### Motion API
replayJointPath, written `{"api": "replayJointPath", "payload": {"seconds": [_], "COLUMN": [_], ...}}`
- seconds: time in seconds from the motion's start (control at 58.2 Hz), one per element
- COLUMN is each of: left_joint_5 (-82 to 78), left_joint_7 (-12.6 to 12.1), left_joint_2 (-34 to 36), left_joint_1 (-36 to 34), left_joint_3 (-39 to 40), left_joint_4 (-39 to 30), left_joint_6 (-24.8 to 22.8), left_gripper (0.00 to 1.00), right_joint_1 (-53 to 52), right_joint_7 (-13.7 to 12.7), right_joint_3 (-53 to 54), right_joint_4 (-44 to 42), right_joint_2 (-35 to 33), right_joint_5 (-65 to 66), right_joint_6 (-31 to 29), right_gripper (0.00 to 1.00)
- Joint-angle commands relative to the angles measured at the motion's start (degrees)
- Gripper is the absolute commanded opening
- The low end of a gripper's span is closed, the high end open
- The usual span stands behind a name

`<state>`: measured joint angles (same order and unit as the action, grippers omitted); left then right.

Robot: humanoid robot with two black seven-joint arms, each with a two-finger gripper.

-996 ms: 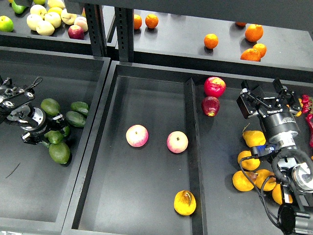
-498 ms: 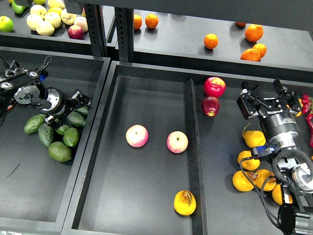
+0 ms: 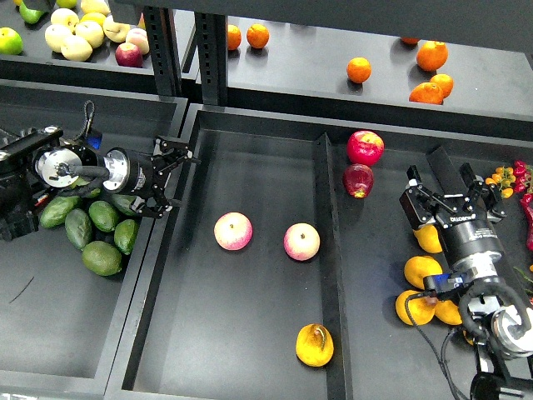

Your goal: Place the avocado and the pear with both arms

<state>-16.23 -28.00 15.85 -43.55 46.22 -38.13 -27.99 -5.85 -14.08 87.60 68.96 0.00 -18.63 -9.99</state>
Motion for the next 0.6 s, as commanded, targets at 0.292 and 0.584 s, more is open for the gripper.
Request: {"api": "replayJointPath", "payload": {"seconds": [0.292, 0.584], "left_joint_5": [0.6, 8.7], "left_joint_7": [0.0, 0.0], "left_joint_2": [-15.8, -15.8], "left_joint_1": [20.3, 28.0], "left_joint_3": [27.8, 36.0], "left_joint_4": [-8.2, -14.6], "left_joint_6": [0.0, 0.0], "left_gripper": [0.98, 0.98], "right_joint_1": [5.3, 5.0], "right_joint_7": [-4.1, -8.9], "right_joint_3": [-5.2, -14.3], "right_joint_4": [-4.1, -7.5], "right_joint_2": [-2.7, -13.9], "right_joint_5": [0.1, 0.3], "right_joint_6": [-12.9, -18.0], "right_gripper": [1.00, 1.00]}}
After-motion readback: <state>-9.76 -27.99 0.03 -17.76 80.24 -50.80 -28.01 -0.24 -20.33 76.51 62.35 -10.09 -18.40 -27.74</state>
